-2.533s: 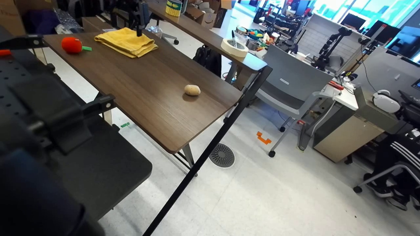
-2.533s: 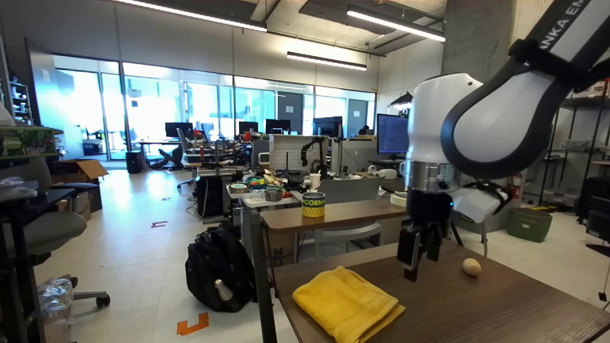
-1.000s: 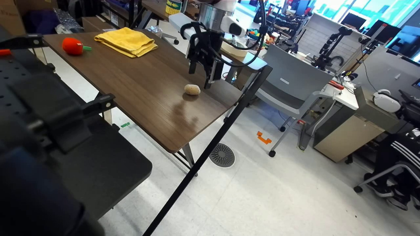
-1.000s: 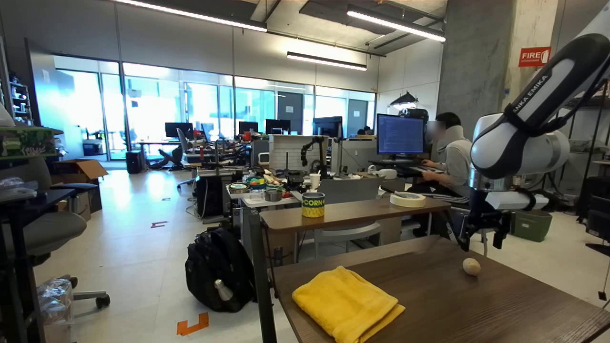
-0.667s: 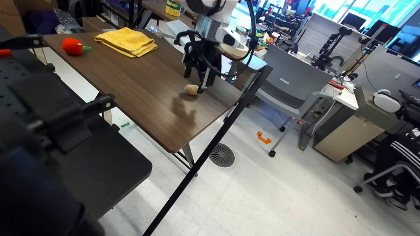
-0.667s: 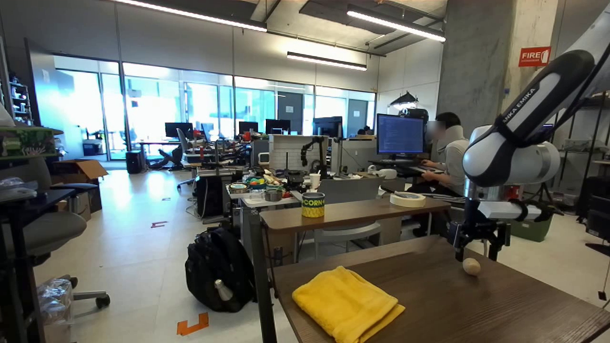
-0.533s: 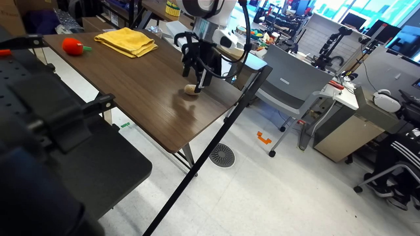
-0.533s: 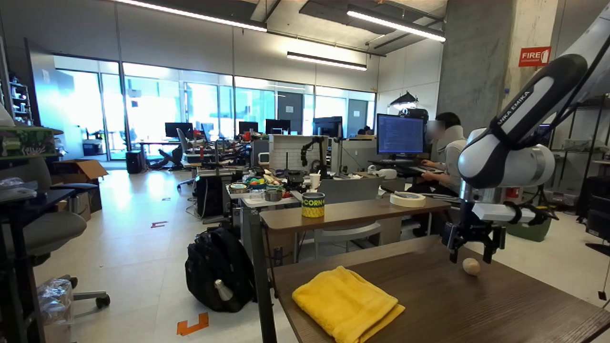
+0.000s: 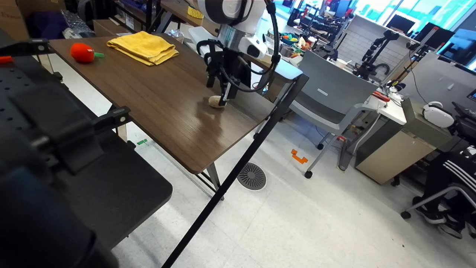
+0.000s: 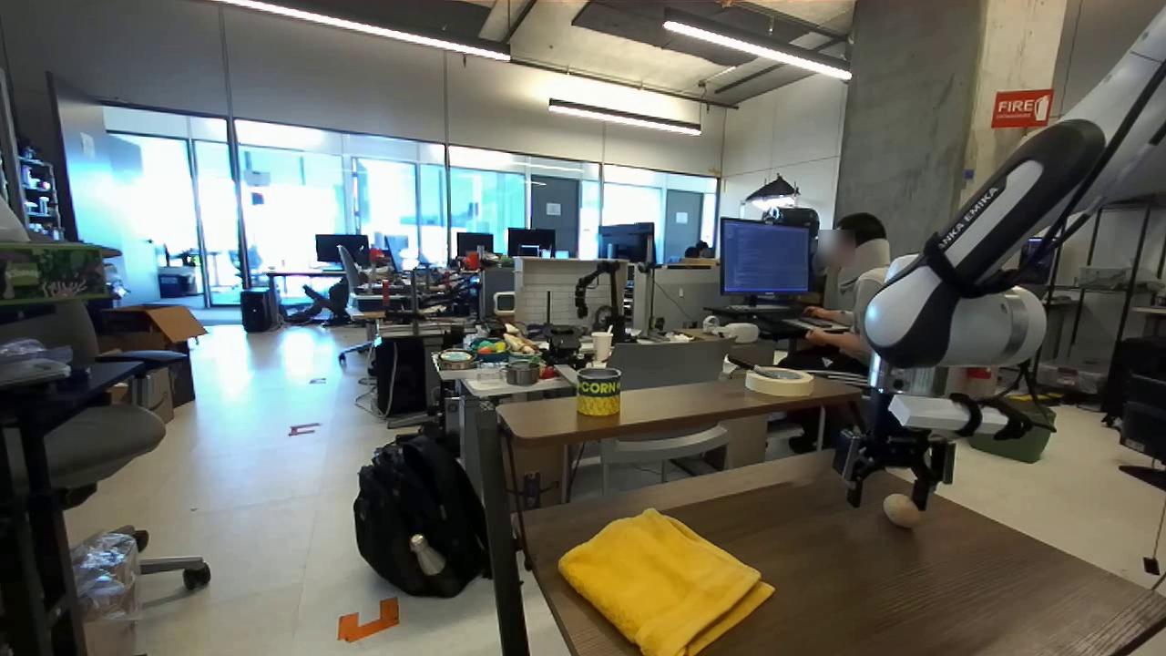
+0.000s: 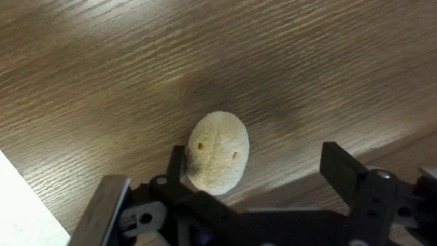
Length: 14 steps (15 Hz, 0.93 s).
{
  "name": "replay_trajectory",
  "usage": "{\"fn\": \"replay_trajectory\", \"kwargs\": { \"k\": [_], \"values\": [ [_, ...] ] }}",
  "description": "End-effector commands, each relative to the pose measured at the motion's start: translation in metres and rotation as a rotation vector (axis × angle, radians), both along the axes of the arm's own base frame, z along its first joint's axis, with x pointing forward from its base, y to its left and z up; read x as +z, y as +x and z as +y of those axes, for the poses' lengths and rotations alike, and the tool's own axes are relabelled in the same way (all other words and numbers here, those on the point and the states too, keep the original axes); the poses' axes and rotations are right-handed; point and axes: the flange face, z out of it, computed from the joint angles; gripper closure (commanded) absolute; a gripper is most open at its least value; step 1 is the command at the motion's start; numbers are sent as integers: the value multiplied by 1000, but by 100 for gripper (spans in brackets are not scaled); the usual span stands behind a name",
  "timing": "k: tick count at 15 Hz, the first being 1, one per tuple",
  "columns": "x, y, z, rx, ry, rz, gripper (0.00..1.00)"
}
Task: Move the two plush toys to the left and use the towel to the wipe the table
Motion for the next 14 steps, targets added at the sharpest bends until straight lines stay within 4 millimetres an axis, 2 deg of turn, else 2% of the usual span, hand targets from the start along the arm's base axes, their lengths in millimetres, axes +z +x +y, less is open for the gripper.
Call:
{"fn": "replay_trajectory", "kwargs": {
  "k": [1,3,5,14],
  "values": [
    [-2,0,-3,-1,-8,0,0],
    [-4,0,-7,-6,-9,2,0],
    [-5,-1,-8,-6,-9,1,26],
    [4,-3,0,18,14,-5,94]
  ]
}}
